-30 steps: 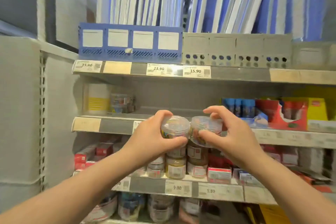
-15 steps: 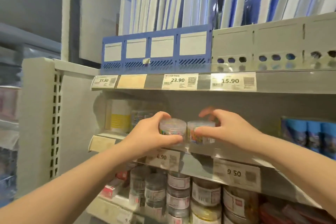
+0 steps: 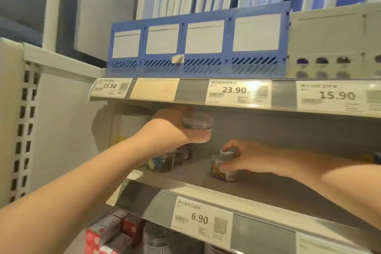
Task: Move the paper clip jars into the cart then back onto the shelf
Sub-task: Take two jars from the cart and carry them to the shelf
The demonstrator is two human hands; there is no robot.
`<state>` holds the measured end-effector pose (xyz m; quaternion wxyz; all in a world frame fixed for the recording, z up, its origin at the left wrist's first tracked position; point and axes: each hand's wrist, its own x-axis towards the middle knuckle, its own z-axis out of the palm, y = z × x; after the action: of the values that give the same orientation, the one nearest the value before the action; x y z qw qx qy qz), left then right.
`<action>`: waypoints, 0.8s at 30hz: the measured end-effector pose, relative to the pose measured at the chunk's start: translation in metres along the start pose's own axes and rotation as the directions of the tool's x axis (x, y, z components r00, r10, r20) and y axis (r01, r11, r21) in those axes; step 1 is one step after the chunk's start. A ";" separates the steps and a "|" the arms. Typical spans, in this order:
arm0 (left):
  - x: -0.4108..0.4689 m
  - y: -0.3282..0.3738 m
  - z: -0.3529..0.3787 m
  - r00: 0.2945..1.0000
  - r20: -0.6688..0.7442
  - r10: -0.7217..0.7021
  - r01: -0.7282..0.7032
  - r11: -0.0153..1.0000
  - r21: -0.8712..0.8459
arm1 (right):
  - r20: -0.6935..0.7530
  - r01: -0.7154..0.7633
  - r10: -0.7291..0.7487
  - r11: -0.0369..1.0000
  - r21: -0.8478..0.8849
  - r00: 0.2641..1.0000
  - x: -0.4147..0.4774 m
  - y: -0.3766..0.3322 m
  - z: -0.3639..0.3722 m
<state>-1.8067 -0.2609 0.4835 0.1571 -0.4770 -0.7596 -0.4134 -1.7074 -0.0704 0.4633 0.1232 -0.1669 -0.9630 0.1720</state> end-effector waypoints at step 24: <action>0.084 -0.043 0.014 0.986 0.158 0.049 -0.065 0.993 0.099 | -0.132 0.120 -0.080 0.935 0.334 0.988 0.103 0.022 0.038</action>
<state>-1.8829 -0.2085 0.5072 0.1337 -0.5205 -0.7759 -0.3303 -1.8070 -0.0242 0.4387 0.2148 -0.1035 -0.9171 0.3195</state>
